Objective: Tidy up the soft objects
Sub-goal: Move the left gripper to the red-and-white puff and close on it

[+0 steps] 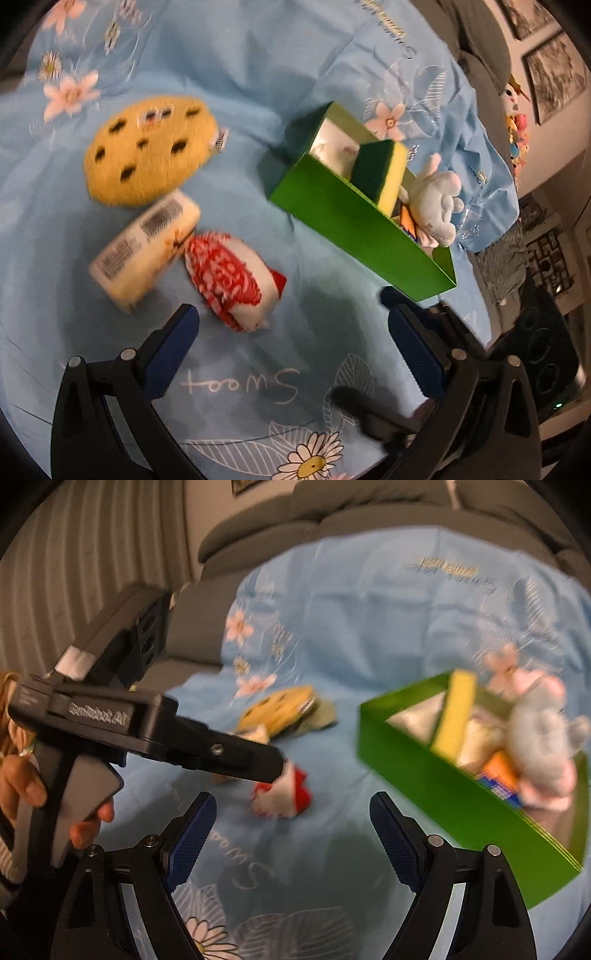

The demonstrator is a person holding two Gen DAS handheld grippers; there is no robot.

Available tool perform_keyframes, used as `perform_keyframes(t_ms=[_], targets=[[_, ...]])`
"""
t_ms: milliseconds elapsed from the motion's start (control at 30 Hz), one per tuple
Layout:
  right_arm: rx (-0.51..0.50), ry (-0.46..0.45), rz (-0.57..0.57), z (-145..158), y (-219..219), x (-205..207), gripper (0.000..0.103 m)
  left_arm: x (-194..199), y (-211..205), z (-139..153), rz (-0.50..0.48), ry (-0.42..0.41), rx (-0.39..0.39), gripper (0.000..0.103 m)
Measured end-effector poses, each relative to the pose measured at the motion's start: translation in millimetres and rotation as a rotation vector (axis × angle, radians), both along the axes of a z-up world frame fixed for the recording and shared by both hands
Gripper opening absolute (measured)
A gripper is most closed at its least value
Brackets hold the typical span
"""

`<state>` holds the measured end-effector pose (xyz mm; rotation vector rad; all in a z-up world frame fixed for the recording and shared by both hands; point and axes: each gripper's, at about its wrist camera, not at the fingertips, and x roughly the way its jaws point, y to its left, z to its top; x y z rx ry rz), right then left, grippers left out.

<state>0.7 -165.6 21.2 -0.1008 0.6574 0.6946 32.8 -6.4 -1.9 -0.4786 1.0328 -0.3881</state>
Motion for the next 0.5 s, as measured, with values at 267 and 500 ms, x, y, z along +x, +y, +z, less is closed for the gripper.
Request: perform_keyframes(t_ms=[267,500], targets=[[0.056,0.195,-0.038,-33,15,36,0.086,18,13,-27,0.099,0.074,-0.016,0.101],[0.079,0.249,-0.018,-44,32,53,0.086,27,17,-34,0.132,0.067,-0.03,0.08]])
